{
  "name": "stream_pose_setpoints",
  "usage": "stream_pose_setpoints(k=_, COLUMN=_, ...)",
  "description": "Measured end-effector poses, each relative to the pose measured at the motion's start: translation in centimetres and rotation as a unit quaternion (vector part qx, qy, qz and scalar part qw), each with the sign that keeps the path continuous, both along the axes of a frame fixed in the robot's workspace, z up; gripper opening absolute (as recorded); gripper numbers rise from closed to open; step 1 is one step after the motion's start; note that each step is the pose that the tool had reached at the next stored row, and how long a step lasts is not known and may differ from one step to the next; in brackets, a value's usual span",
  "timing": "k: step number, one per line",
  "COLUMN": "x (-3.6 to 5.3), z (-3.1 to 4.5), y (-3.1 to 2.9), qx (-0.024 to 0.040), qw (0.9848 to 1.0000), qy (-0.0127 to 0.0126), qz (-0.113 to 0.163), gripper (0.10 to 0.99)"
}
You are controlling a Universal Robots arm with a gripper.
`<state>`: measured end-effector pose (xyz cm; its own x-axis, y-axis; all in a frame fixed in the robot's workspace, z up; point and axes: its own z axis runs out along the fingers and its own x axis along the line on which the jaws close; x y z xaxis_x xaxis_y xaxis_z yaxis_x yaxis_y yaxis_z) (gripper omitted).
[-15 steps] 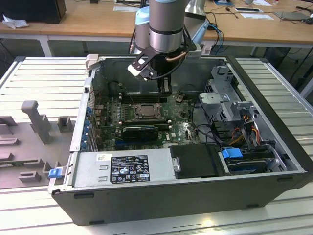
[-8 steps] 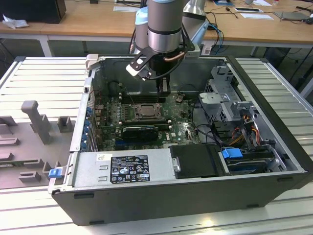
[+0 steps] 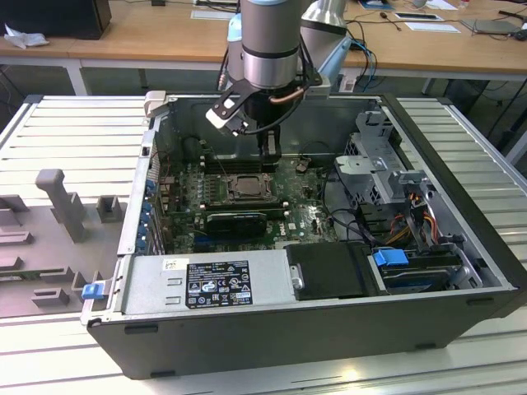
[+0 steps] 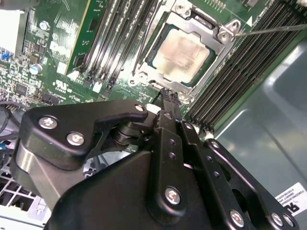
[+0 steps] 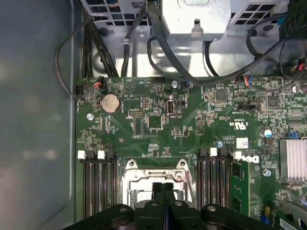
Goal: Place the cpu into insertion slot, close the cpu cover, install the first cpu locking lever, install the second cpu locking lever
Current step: 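Close the cpu cover, then install the first cpu locking lever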
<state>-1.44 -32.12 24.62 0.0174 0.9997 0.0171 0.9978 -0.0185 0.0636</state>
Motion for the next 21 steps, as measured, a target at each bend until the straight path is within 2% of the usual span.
stream_pose_setpoints(k=7, x=-1.34, z=-1.03, y=-0.01, qx=0.0008, qw=0.9999, qy=0.0002, qz=0.015, gripper=0.106)
stream_pose_setpoints(k=11, x=-1.97, z=-1.04, y=-0.01, qx=0.0009, qw=0.9999, qy=0.0001, qz=0.015, gripper=0.106)
stream_pose_setpoints(k=21, x=-2.81, z=-1.04, y=0.00, qx=0.0009, qw=0.9999, qy=0.0001, qz=0.015, gripper=0.106)
